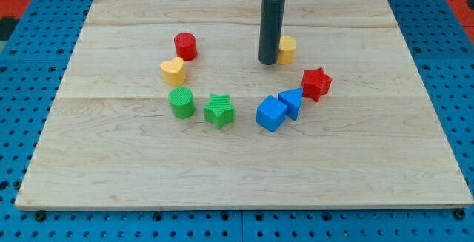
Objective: Move the yellow hexagon diagonally to the top left of the yellow heart
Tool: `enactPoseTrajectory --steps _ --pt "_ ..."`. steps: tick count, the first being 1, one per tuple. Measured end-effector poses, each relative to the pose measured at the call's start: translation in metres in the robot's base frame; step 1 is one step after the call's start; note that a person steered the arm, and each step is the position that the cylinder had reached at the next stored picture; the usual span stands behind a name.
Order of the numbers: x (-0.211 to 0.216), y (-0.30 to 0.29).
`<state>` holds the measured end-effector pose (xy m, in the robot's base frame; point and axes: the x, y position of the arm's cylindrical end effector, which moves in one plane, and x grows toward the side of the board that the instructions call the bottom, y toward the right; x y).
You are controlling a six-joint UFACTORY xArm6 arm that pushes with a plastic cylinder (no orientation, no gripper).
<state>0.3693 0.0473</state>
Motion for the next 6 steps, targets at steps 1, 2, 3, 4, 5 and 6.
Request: enactPoseTrajectory --steps 1,2,3,4,5,6 --pt "0.010 0.010" --pt "0.041 -0.023" --pt "0.078 -0.022" --pt "0.092 -0.024" --pt "0.125 -0.072" --pt "0.137 -0.069"
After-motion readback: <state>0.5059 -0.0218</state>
